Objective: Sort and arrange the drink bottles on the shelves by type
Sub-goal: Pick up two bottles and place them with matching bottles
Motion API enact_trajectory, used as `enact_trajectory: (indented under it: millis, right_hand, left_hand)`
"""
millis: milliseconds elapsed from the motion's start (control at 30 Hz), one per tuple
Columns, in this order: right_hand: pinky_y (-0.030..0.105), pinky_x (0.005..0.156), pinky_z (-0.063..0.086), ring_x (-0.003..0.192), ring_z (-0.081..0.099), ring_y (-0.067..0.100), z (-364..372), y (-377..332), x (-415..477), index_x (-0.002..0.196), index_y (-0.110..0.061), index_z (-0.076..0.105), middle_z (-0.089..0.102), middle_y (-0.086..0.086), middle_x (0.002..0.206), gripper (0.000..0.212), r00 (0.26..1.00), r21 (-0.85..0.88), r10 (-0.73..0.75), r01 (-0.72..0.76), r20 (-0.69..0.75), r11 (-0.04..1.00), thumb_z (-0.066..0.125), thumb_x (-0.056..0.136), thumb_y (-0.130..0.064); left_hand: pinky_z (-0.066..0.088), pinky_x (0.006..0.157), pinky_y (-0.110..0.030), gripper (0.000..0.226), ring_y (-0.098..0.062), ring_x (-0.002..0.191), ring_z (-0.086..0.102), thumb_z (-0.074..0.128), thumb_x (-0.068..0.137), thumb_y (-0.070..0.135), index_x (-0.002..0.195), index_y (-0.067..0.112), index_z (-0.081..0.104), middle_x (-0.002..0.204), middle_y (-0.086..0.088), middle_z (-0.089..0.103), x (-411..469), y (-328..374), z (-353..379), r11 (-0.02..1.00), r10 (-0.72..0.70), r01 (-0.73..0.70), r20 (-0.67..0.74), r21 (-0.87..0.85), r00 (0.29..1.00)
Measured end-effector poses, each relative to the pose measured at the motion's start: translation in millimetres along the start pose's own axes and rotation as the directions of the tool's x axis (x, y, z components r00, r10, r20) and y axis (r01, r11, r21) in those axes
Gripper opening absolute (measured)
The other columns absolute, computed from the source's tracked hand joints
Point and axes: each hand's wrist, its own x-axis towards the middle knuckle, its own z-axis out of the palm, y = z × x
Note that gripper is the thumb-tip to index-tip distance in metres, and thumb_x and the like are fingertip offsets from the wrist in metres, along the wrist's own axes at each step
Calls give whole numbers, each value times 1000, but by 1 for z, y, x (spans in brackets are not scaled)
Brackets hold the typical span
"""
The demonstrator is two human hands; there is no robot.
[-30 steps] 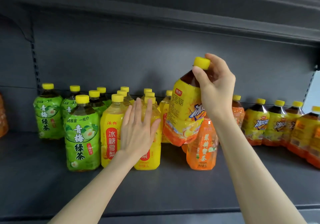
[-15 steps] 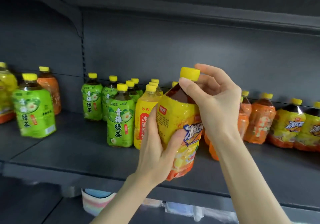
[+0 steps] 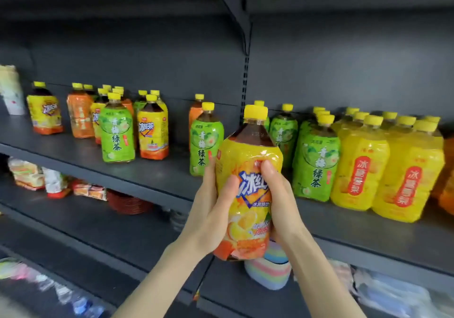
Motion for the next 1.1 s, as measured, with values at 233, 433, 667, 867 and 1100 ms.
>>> enact_trajectory:
  millis: [233,433,667,867,1100]
  right_hand:
    - [31,69,59,86,74,22,116,39,46,110,-13,64,76,6,95,47,989,19,-81,84,-121,996,61,77,-46]
    - [35,70,60,86,74,22,163,72,106,108,-19,64,76,4,95,58,962,-36,-135,130,-236,991,68,66,-58]
    - [29,64,59,81,74,18,180,106,173,90,-28,67,77,-1,87,44,896,-116,-226,196,-383,974,67,60,-59]
    - [28,64,58,82,73,18,189,124,207,97,-15,66,75,3,88,58,822,-212,-302,225,-482,951,67,60,-59]
    - [21,62,55,78,72,11,194,142,211,90,-25,65,75,-5,81,44,778,-285,-350,227,-522,931,69,59,-55]
  left_hand:
    - [32,87,0,48,22,109,39,20,83,66,124,47,36,118,21,41,38,-15,-136,895,85,-94,41,437,996]
    - [42,92,-26,45,-8,105,53,30,93,51,110,20,57,110,2,58,102,-66,-223,950,86,7,-282,314,955]
    - [33,106,-25,54,-17,130,41,53,95,28,142,8,35,143,-8,43,181,-140,-265,890,45,84,-270,449,962]
    - [15,113,-24,79,-20,144,16,57,92,27,149,6,6,156,-10,16,217,-163,-261,879,78,23,-190,476,979]
    - [5,108,-18,90,-22,145,8,61,89,28,148,1,0,158,-14,7,236,-179,-263,893,94,11,-210,450,973]
